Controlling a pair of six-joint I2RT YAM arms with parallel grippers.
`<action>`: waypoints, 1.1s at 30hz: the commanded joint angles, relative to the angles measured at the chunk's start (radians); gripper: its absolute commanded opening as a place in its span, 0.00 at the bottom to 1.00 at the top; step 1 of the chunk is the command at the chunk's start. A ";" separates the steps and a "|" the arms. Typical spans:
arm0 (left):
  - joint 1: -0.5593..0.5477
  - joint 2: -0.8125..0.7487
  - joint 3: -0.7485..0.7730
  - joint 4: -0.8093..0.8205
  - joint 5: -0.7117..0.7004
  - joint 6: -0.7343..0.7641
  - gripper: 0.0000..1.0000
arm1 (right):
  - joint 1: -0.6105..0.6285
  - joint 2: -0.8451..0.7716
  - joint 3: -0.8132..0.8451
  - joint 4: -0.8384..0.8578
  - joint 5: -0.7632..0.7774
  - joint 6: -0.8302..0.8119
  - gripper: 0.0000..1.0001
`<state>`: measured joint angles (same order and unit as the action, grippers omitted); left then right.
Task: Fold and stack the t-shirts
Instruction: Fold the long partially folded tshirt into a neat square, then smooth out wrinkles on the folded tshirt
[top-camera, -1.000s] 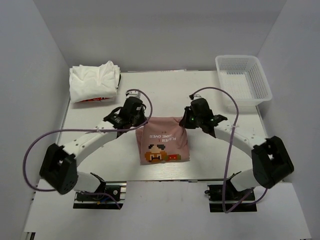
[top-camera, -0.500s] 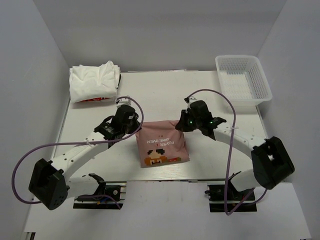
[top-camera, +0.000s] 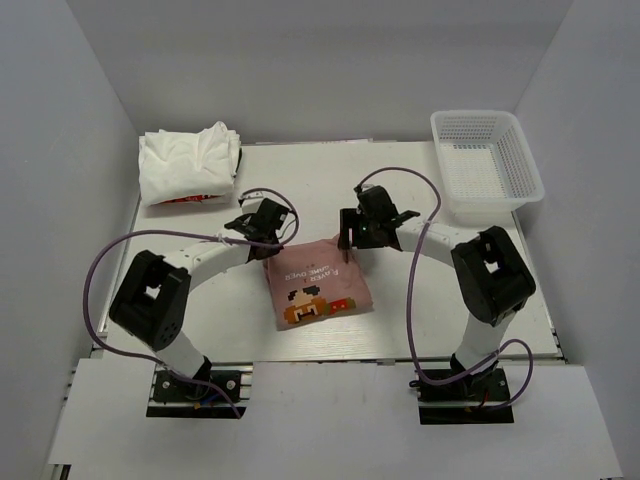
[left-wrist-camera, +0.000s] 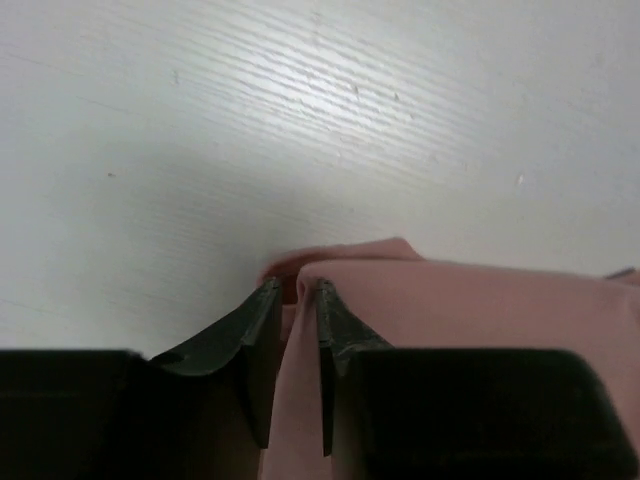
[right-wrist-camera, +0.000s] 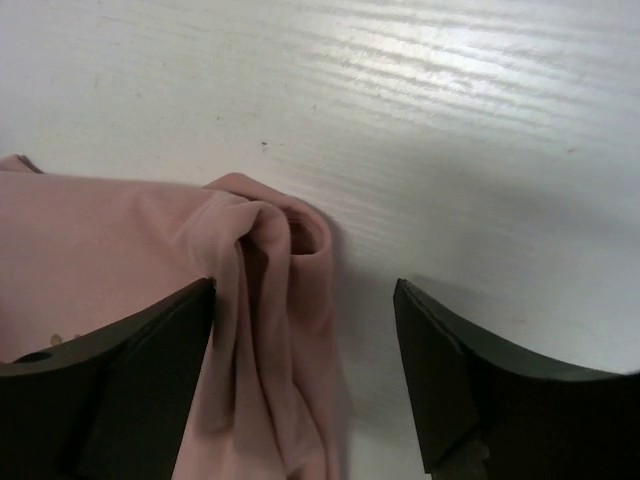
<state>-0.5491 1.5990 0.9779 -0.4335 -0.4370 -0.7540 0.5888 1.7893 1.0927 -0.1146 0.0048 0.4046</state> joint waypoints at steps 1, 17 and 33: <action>0.029 0.001 0.091 -0.048 -0.060 0.014 0.32 | -0.007 -0.034 0.064 -0.042 0.049 -0.018 0.79; 0.009 -0.162 -0.056 0.222 0.529 0.088 1.00 | 0.011 -0.254 -0.161 0.154 -0.391 0.088 0.90; 0.109 0.007 -0.045 0.083 0.371 0.122 1.00 | -0.057 -0.137 -0.255 0.291 -0.249 0.102 0.90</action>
<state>-0.4698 1.6417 0.9401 -0.2810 -0.0048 -0.6632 0.5461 1.7050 0.8661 0.1600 -0.2939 0.5064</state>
